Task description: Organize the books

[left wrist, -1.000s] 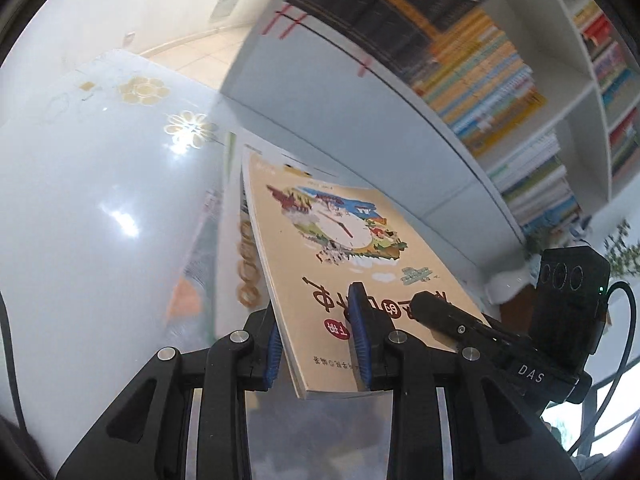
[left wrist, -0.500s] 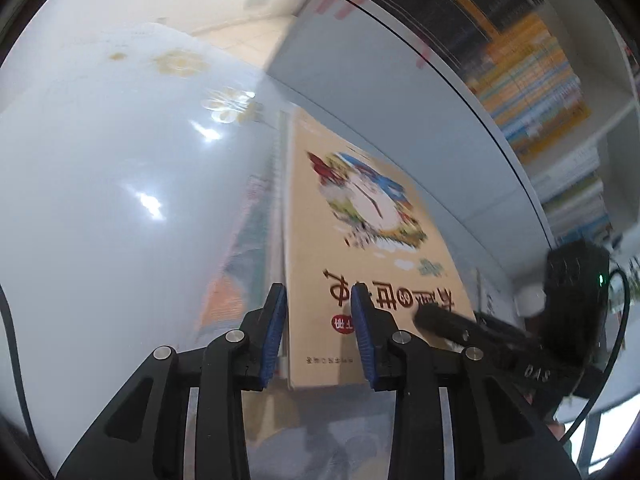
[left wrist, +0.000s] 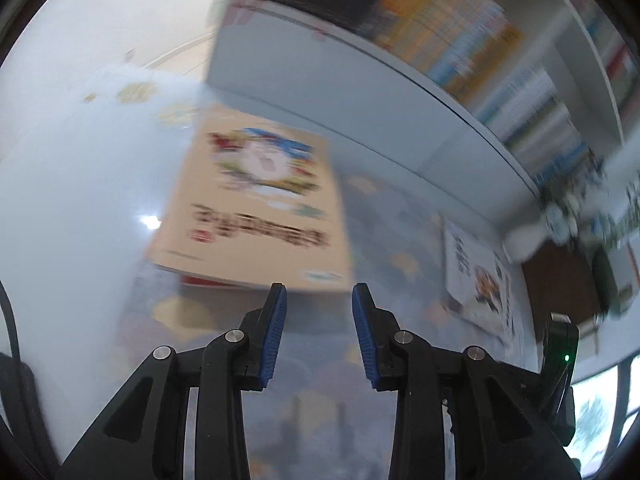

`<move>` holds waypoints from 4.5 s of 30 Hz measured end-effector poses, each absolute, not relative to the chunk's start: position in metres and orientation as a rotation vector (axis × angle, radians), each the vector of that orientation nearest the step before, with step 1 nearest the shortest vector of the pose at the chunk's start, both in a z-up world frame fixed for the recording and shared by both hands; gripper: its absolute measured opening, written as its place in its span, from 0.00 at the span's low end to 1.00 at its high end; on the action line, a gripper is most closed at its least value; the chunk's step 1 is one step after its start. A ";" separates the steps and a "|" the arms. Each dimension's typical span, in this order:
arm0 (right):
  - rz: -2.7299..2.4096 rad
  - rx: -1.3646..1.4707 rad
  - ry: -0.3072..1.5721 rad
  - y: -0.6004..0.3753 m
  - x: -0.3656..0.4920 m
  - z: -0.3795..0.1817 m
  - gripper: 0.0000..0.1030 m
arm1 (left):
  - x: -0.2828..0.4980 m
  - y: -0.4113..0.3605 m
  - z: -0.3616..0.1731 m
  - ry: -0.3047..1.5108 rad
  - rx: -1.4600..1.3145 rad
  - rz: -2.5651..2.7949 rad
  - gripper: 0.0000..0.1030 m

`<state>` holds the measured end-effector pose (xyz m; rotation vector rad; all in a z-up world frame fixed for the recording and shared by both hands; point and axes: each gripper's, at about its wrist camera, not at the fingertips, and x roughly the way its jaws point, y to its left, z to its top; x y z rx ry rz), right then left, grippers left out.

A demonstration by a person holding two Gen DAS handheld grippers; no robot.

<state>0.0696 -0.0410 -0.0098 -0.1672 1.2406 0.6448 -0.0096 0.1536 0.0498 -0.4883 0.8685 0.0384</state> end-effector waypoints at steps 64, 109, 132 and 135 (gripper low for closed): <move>0.311 0.115 1.102 -0.344 0.151 0.011 0.84 | 0.162 -0.100 -0.023 1.166 -0.386 -0.040 0.38; 0.388 -0.011 1.283 -0.375 0.047 -0.050 0.60 | -0.013 -0.160 -0.052 1.248 -0.445 -0.125 0.41; 0.439 0.208 1.216 -0.406 0.037 -0.057 0.61 | -0.006 -0.180 -0.056 1.120 -0.707 -0.347 0.15; 0.423 0.201 1.209 -0.402 0.035 -0.058 0.61 | -0.007 -0.179 -0.053 1.100 -0.804 -0.372 0.15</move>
